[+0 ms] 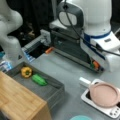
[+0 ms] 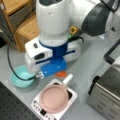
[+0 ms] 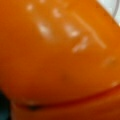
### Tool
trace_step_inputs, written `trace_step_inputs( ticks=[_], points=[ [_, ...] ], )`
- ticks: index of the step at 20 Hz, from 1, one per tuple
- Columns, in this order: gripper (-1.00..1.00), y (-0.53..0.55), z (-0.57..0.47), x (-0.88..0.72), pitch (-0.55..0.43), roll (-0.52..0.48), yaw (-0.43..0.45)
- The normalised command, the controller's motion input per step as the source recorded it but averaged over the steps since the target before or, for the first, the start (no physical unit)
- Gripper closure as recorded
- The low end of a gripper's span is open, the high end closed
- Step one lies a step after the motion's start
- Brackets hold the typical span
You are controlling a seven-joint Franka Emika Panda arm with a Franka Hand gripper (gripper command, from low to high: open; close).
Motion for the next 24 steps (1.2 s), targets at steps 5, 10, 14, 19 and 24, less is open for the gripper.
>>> trace_step_inputs(
  ticks=[5,10,14,19,24],
  points=[
    [1.00,-0.12,0.11,0.04,0.075,-0.045,0.316],
    [1.00,-0.10,0.09,0.05,0.076,-0.036,0.356],
    [1.00,-0.08,0.07,0.06,0.054,-0.034,0.326],
    [1.00,-0.09,0.04,0.08,0.007,-0.047,0.331],
    [1.00,-0.10,-0.04,-0.03,-0.050,-0.009,0.149]
  ],
)
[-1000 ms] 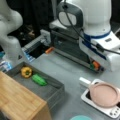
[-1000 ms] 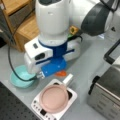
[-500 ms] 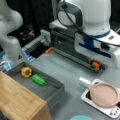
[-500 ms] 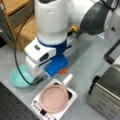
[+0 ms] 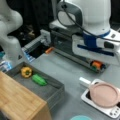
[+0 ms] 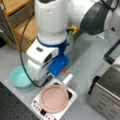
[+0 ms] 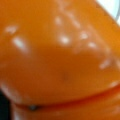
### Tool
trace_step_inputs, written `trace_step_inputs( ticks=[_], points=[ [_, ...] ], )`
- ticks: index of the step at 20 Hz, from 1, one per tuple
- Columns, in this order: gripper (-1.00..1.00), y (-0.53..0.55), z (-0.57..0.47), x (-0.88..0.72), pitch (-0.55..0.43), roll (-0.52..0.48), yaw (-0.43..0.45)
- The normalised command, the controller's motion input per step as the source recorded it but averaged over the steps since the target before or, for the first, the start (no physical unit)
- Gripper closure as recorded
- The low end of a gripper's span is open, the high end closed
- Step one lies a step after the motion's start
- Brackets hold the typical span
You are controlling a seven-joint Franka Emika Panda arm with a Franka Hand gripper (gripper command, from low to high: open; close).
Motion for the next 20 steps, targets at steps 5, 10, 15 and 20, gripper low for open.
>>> trace_step_inputs(
  ticks=[5,10,15,20],
  points=[
    [1.00,-0.16,-0.08,-0.34,-0.055,0.006,0.021],
    [1.00,-0.24,-0.09,-0.67,-0.090,0.018,0.012],
    [1.00,-0.24,-0.22,-0.73,-0.199,0.044,0.041],
    [1.00,-0.21,-0.26,-0.59,-0.274,0.062,0.061]
  ],
)
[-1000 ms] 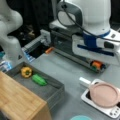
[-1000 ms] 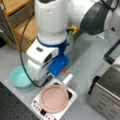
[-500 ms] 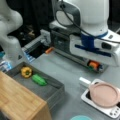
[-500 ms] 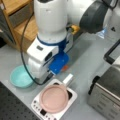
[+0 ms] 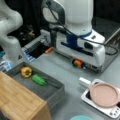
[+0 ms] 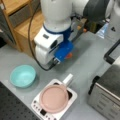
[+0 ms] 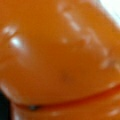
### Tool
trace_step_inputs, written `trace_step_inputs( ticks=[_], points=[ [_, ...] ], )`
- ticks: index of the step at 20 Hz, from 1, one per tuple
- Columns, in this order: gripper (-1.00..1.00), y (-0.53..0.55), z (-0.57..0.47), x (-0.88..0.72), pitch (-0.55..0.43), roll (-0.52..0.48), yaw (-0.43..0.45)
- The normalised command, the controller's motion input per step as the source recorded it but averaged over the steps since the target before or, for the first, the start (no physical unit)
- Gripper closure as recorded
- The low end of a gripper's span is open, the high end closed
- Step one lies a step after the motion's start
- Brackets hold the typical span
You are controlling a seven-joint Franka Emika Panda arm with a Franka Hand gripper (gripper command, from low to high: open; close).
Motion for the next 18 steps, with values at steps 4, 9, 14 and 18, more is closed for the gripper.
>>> trace_step_inputs(
  ticks=[4,9,14,18],
  points=[
    [1.00,-0.20,-0.21,-0.48,-0.301,0.063,0.085],
    [1.00,-0.22,-0.15,-0.38,-0.285,0.050,0.103],
    [1.00,-0.29,-0.10,-0.28,-0.227,0.057,0.118],
    [1.00,-0.29,-0.13,-0.17,-0.217,0.073,0.142]
  ],
)
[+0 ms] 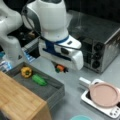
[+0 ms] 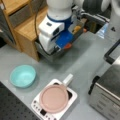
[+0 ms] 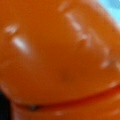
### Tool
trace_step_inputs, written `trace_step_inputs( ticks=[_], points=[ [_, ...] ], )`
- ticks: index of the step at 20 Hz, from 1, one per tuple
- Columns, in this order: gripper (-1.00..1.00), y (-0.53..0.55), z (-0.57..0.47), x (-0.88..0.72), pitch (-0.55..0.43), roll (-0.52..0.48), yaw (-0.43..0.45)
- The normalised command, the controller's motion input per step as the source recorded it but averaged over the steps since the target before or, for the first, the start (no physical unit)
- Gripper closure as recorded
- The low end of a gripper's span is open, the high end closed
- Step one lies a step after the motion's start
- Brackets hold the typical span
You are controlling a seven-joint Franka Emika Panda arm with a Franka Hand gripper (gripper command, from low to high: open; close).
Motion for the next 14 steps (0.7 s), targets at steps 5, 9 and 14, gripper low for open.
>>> trace_step_inputs(
  ticks=[5,9,14],
  points=[
    [1.00,-0.24,-0.14,-0.14,-0.203,0.097,0.141],
    [1.00,-0.16,-0.14,-0.15,-0.171,0.087,0.088],
    [1.00,-0.08,-0.20,-0.21,-0.178,0.018,0.074]
  ],
)
